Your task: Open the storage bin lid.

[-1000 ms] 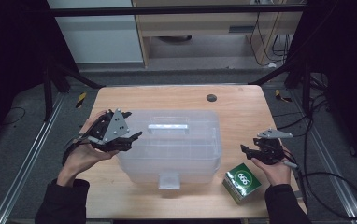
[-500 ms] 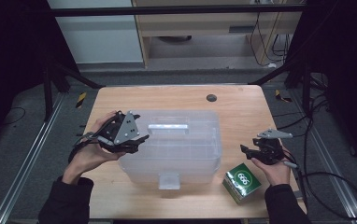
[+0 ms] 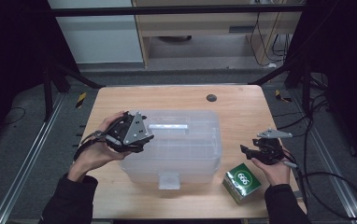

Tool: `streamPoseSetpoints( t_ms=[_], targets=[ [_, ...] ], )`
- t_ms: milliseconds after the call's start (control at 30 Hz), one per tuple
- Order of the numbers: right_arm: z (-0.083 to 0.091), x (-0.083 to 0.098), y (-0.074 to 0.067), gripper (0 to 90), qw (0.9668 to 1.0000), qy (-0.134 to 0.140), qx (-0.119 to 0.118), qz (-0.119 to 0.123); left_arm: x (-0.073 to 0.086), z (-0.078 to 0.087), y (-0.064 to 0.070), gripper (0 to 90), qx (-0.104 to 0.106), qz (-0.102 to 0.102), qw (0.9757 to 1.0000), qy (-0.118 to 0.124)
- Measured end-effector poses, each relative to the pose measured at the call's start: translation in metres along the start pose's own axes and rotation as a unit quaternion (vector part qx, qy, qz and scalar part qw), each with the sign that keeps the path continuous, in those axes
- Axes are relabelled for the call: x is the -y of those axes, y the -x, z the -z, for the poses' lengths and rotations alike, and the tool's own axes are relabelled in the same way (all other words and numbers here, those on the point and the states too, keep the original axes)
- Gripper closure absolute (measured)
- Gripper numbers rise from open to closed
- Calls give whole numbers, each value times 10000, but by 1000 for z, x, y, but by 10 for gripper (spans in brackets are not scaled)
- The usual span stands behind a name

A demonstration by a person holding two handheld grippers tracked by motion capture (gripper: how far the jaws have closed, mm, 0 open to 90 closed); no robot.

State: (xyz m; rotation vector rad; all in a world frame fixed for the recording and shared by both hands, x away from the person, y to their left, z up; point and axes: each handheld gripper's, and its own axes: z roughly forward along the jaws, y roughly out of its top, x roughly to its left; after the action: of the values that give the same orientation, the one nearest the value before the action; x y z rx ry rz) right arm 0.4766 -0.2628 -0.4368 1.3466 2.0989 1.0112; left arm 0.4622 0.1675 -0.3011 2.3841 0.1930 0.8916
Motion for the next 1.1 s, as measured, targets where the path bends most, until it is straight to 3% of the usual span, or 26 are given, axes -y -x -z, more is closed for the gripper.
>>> streamPoseSetpoints(
  t_ms=[267, 433, 500, 633, 900, 933, 1067, 1100],
  targets=[
    [-1, 0, 0, 412, 10000, -22, -6, -5, -5, -6, 1, 400, -29, -129, 9999, -99],
    [-1, 0, 0, 414, 10000, -32, -12, 0, -12, -13, 1, 411, -83, -386, 9990, -194],
    [-1, 0, 0, 414, 10000, -35, -8, -7, -13, -14, 2, 416, -67, -352, 9991, -236],
    [0, 0, 0, 418, 10000, -25, -12, 1, -17, -16, 3, 436, -93, -468, 9983, -338],
    [-1, 0, -1, 420, 10000, -46, -20, -15, -26, -22, 5, 512, -108, -773, 9952, -588],
    [-1, 0, -1, 420, 10000, -47, -22, -13, -27, -25, 6, 524, -139, -907, 9935, -680],
    [-1, 0, -1, 421, 10000, -49, -25, -25, -29, -28, 9, 576, -155, -951, 9924, -772],
    [-1, 0, -1, 421, 10000, -55, -26, -24, -31, -30, 9, 588, -198, -1064, 9908, -811]
  ],
)
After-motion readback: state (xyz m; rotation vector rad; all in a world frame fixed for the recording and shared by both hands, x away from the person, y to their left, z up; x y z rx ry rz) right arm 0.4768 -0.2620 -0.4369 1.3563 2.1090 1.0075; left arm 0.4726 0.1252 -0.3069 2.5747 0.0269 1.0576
